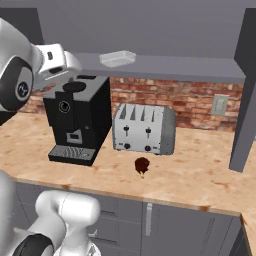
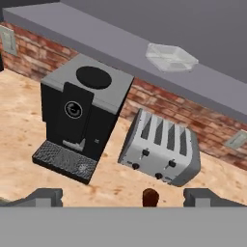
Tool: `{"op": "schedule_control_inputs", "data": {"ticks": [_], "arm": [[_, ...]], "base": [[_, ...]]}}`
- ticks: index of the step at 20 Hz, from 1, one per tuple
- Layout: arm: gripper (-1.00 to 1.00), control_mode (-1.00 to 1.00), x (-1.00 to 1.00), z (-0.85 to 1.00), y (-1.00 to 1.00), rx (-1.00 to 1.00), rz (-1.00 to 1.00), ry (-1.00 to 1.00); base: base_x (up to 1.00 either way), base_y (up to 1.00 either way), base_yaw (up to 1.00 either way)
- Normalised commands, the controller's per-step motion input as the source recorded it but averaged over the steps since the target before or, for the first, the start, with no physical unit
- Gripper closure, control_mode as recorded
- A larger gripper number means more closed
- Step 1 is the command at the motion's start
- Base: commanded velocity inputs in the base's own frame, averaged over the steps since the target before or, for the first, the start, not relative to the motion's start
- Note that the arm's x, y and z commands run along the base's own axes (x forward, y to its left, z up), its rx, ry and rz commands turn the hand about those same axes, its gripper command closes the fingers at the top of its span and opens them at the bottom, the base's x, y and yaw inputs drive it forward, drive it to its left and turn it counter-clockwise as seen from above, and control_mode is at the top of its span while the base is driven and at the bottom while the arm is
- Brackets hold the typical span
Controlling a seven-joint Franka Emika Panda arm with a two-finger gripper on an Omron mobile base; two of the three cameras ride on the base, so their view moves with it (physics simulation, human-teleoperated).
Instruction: Retrieve the tupperware from the cabinet, then place the raw meat into the tupperware to avoid contamination.
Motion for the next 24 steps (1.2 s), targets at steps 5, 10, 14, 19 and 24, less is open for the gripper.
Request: {"op": "schedule_control_inputs", "data": {"ticks": [5,10,14,19,24], "arm": [[-1.00,-1.00,0.25,0.13,0.06,0.00,0.11,0.00],[-1.00,-1.00,0.30,0.04,0.04,-0.02,0.07,0.00],[-1.00,-1.00,0.27,0.04,0.07,-0.03,0.03,0.00],[-1.00,-1.00,0.29,0.00,0.02,-0.02,0.00,0.00],[-1.00,-1.00,0.34,0.00,0.01,0.00,0.00,0.00]], "base": [[0.00,0.00,0.00],[0.00,0.00,0.00],[0.00,0.00,0.00],[0.00,0.00,0.00],[0.00,0.00,0.00]]}}
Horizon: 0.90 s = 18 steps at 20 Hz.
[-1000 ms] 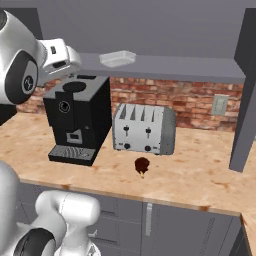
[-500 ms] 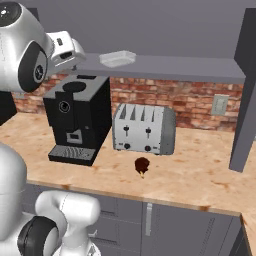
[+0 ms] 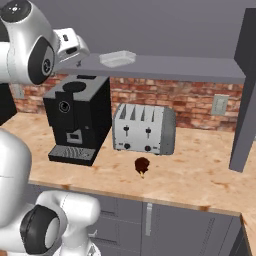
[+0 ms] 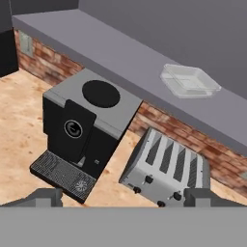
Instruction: Retrieve the tupperware from the cabinet, then place the raw meat into the tupperware to avoid contamination.
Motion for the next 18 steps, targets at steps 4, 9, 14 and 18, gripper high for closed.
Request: {"op": "schedule_control_inputs", "data": {"ticks": [4,9,14,18], "arm": [[-1.00,-1.00,0.34,0.00,0.00,0.00,0.00,0.03],[-1.00,-1.00,0.37,0.00,0.00,0.00,0.00,0.05],[-1.00,-1.00,0.35,0.00,0.00,0.00,0.00,0.04],[-1.00,-1.00,0.27,-0.01,0.00,0.00,0.00,0.03]], "base": [[0.00,0.00,0.00],[0.00,0.00,0.00],[0.00,0.00,0.00],[0.00,0.00,0.00]]}}
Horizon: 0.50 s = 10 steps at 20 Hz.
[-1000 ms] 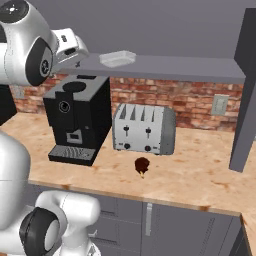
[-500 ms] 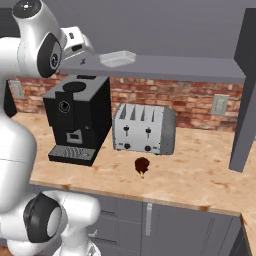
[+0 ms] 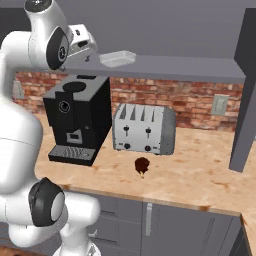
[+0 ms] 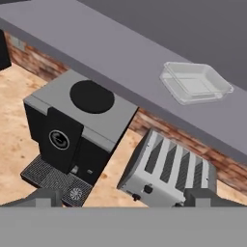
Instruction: Retrieve the tupperware from the cabinet, then place the raw meat into the tupperware to avoid contamination.
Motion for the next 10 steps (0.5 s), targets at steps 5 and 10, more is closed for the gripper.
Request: {"op": "schedule_control_inputs", "data": {"ticks": [5,10], "arm": [[-1.00,-1.00,0.25,-0.06,0.00,0.00,0.00,0.02],[-1.00,-1.00,0.21,-0.14,0.00,0.00,0.00,0.00]], "base": [[0.00,0.00,0.00],[0.00,0.00,0.00]]}}
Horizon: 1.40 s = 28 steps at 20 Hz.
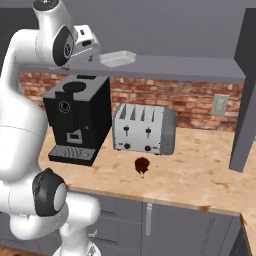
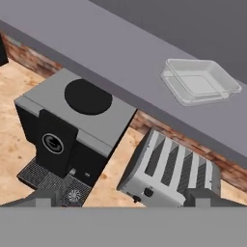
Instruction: Retrieve the tupperware from the cabinet, then place the raw meat into the tupperware to avoid contamination.
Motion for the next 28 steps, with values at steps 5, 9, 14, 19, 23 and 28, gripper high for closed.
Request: {"op": "schedule_control_inputs", "data": {"ticks": [5,9,14,19,23,28], "arm": [[-1.00,-1.00,0.22,-0.09,0.00,0.00,0.00,0.00],[-1.00,-1.00,0.25,-0.07,0.00,0.00,0.00,0.00],[-1.00,-1.00,0.31,-0.05,0.00,0.00,0.00,0.00],[-1.00,-1.00,0.32,-0.04,0.00,0.01,0.00,0.00],[-1.00,-1.00,0.31,-0.07,0.00,0.00,0.00,0.00],[-1.00,-1.00,0.32,-0.03,0.00,0.00,0.00,0.00]], "base": [[0.00,0.00,0.00],[0.00,0.00,0.00],[0.00,0.00,0.00],[0.00,0.00,0.00],[0.00,0.00,0.00],[0.00,0.00,0.00]]}}
